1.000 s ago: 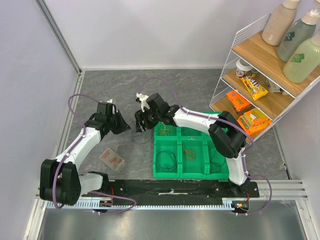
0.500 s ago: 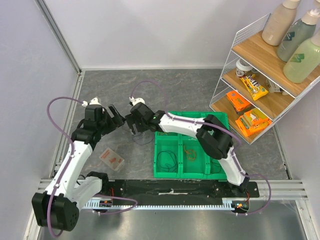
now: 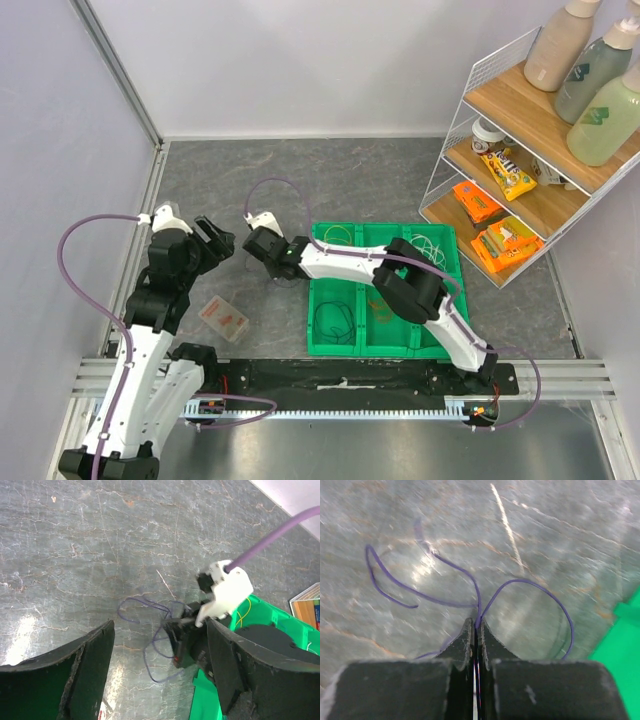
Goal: Untangle the cables
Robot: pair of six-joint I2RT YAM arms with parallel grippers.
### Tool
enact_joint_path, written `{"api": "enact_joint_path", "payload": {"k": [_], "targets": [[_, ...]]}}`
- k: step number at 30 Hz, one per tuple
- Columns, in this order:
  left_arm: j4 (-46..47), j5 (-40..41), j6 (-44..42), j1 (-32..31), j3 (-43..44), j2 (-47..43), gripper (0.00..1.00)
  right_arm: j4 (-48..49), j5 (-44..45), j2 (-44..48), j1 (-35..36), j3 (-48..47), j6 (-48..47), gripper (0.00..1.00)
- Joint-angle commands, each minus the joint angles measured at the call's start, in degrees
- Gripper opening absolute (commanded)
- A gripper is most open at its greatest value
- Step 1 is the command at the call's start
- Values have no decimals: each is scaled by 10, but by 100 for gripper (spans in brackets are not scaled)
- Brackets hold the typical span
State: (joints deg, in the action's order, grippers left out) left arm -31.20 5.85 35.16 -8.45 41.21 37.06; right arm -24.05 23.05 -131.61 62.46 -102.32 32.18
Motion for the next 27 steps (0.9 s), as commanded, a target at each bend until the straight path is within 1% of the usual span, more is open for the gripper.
{"api": "enact_joint_path", "payload": {"k": [1,3,5,8,10,12,14,16,18,21,23,27], "targets": [[4,16,-4,-2,2,-14,79,2,38,176,-5,67,-71,0],[6,14,-11,-2,2,-20,79,36,12,278,-11,152,-97,0],[16,0,-18,-1,-4,-24,79,37,-1,373,-19,207,-108,0],[41,-42,-31,-2,-11,-21,79,-20,11,493,-40,265,-107,0],[54,-78,-35,-2,-13,-12,79,-63,2,561,-56,297,-107,0],[67,-102,-34,-4,-15,-1,79,-96,-40,622,-58,324,-115,0],[83,-121,-32,-3,-16,3,79,-105,-127,675,-58,351,-131,0],[97,-133,-26,-4,-17,11,79,-100,-164,737,-58,374,-123,0],[108,-146,-21,-3,-17,18,79,-89,-207,782,-58,382,-124,0],[116,-161,-15,-3,-14,28,78,-88,-223,819,-58,363,-127,0],[116,-167,-12,-3,-17,26,78,-87,-251,825,-58,347,-136,0],[106,-171,-13,-2,-17,19,78,-86,-277,829,-57,306,-148,0]]}}
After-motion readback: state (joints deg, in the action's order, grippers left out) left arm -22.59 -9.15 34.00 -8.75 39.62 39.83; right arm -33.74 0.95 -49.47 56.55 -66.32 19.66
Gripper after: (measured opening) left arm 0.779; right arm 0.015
